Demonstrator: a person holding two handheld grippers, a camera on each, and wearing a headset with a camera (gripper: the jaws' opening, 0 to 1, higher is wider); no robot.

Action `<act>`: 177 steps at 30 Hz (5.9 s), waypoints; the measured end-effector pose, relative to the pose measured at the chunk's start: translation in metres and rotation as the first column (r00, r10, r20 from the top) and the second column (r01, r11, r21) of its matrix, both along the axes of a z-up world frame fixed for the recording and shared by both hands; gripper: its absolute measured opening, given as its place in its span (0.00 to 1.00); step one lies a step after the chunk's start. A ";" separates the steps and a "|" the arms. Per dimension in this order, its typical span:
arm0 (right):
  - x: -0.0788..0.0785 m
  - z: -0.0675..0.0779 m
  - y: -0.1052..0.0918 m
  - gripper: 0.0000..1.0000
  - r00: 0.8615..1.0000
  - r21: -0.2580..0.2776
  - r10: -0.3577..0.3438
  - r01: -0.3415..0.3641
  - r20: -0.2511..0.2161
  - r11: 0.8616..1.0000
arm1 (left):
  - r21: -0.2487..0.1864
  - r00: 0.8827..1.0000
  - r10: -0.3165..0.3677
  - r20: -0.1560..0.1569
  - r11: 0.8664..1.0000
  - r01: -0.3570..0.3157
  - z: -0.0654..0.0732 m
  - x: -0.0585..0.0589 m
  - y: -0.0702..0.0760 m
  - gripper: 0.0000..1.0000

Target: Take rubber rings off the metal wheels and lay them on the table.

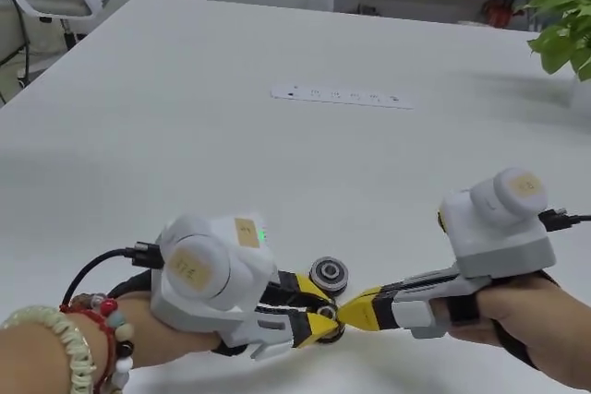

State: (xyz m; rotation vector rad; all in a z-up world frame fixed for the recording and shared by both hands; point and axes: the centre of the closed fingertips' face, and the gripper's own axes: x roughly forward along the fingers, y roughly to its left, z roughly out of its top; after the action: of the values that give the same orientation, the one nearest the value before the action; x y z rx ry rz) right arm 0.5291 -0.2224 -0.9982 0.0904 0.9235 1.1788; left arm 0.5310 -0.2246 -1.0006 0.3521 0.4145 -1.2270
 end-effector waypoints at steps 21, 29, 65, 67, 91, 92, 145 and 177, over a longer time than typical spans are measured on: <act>0.001 0.005 -0.001 0.00 0.999 0.005 -0.047 0.047 -0.003 0.999 | 0.012 1.000 -0.011 0.006 1.000 0.011 0.001 -0.001 0.004 0.07; 0.002 0.025 0.012 0.00 0.998 0.103 -0.057 0.057 0.000 0.993 | 0.011 1.000 -0.008 0.008 1.000 0.008 0.001 -0.001 0.003 0.07; 0.028 0.069 -0.006 0.00 0.978 0.195 -0.204 0.191 0.046 0.962 | 0.186 0.990 -0.126 0.062 0.976 0.112 0.039 -0.020 0.017 0.49; 0.028 0.074 -0.006 0.00 0.976 0.204 -0.207 0.190 0.066 0.960 | 0.194 0.987 -0.148 0.064 0.972 0.134 0.042 -0.027 0.020 0.51; 0.038 0.118 -0.004 0.00 0.961 0.371 -0.266 0.220 0.075 0.902 | -0.052 0.962 0.269 0.050 0.963 -0.266 0.095 -0.032 0.113 0.70; 0.038 0.118 -0.003 0.00 0.961 0.375 -0.266 0.220 0.075 0.901 | -0.056 0.959 0.280 0.042 0.959 -0.278 0.094 -0.032 0.115 0.70; -0.018 -0.001 0.065 0.00 0.993 -0.036 0.078 -0.076 0.087 0.996 | -0.041 0.942 0.336 0.017 0.941 -0.335 0.072 -0.043 0.119 0.73; -0.005 0.004 0.057 0.08 0.989 -0.029 0.033 -0.029 0.143 0.999 | -0.010 0.945 0.326 -0.006 0.945 -0.326 0.064 -0.046 0.119 0.72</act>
State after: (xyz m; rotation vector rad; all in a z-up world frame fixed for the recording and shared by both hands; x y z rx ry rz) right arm 0.5245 -0.1657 -0.9940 -0.0306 0.8163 1.1854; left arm 0.4846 -0.1061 -0.9366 0.2585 0.4501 -0.9061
